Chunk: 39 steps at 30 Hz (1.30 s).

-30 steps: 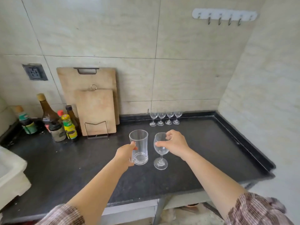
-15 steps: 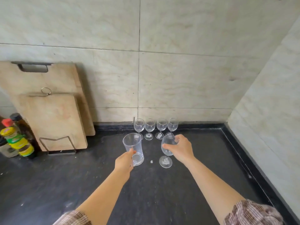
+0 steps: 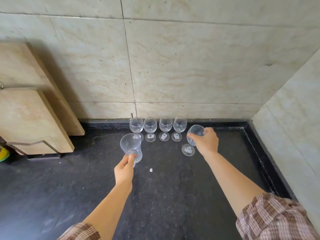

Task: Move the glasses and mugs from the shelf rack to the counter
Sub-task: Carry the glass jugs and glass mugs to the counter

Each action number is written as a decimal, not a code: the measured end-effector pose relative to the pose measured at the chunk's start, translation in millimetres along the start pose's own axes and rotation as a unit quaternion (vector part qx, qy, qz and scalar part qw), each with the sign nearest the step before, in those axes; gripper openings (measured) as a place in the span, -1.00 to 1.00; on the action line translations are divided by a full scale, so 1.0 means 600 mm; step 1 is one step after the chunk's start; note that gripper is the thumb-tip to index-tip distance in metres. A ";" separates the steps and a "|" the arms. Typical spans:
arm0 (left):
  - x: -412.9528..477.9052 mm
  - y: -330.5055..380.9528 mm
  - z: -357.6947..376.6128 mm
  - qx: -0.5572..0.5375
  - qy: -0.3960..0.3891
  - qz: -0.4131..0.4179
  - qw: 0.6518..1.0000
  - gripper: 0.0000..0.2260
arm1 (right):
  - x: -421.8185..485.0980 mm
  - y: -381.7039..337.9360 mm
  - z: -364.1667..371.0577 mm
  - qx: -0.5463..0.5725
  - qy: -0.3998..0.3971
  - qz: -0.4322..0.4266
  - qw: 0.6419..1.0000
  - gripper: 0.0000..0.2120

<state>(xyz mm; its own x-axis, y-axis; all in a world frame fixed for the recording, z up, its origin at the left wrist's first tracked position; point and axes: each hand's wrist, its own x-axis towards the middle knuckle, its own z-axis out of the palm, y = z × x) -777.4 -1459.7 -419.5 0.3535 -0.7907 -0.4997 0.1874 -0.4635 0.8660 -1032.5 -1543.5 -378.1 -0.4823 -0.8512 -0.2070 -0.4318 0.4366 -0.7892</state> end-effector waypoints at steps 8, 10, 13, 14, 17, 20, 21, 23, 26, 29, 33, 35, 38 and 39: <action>0.034 -0.014 -0.002 0.018 -0.034 0.020 0.999 -0.81 | 0.075 -0.010 0.002 0.021 0.010 0.008 1.000 -0.43; 0.038 -0.015 -0.005 0.036 -0.037 0.020 0.998 -0.86 | 0.092 -0.014 0.007 0.026 0.008 0.005 1.000 -0.42; 0.046 -0.015 -0.010 0.071 -0.038 0.022 0.996 -0.82 | 0.112 -0.020 0.014 0.025 0.004 0.005 1.000 -0.40; 0.047 -0.013 -0.012 0.085 -0.039 0.023 0.995 -0.82 | 0.116 -0.021 0.016 0.024 0.002 0.007 1.000 -0.40; 0.049 -0.010 -0.016 0.137 -0.036 0.021 0.990 -0.83 | 0.125 -0.022 0.021 0.018 -0.004 0.007 1.000 -0.40; 0.048 -0.008 -0.014 0.147 -0.030 0.015 0.989 -0.84 | 0.126 -0.021 0.024 0.016 -0.017 0.004 1.000 -0.36; 0.047 -0.008 -0.013 0.140 -0.027 0.014 0.990 -0.87 | 0.126 -0.021 0.024 0.014 -0.021 0.004 1.000 -0.35; 0.045 -0.007 -0.009 0.125 -0.021 0.008 0.992 -0.89 | 0.126 -0.019 0.023 0.006 -0.029 0.003 1.000 -0.32; 0.039 -0.007 -0.004 0.103 -0.019 -0.017 0.994 -0.86 | 0.121 -0.019 0.019 -0.023 -0.039 0.002 0.999 -0.29; 0.036 0.000 -0.002 0.102 -0.015 -0.035 0.994 -0.86 | 0.103 -0.028 0.017 -0.063 0.008 -0.037 0.997 -0.26; 0.034 0.015 -0.007 0.127 -0.008 -0.048 0.991 -0.75 | 0.050 -0.065 0.029 -0.051 0.047 -0.136 0.988 -0.34; 0.024 0.021 -0.019 0.146 0.000 -0.039 0.989 -0.72 | 0.010 -0.083 0.048 -0.055 0.007 -0.172 0.984 -0.40; 0.000 0.024 -0.057 0.171 0.023 -0.034 0.984 -0.72 | -0.063 -0.097 0.093 -0.069 -0.075 -0.206 0.973 -0.51; -0.010 0.026 -0.075 0.178 0.031 -0.036 0.983 -0.72 | -0.089 -0.099 0.110 -0.073 -0.100 -0.218 0.968 -0.54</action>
<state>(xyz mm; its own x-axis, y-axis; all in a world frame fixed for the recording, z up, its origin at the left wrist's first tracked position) -735.4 -1444.2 -402.3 0.4085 -0.7297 -0.5483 -0.1140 -0.6368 0.7626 -930.6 -1543.2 -358.3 -0.0785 -0.9969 0.0088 -0.6716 0.0464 -0.7394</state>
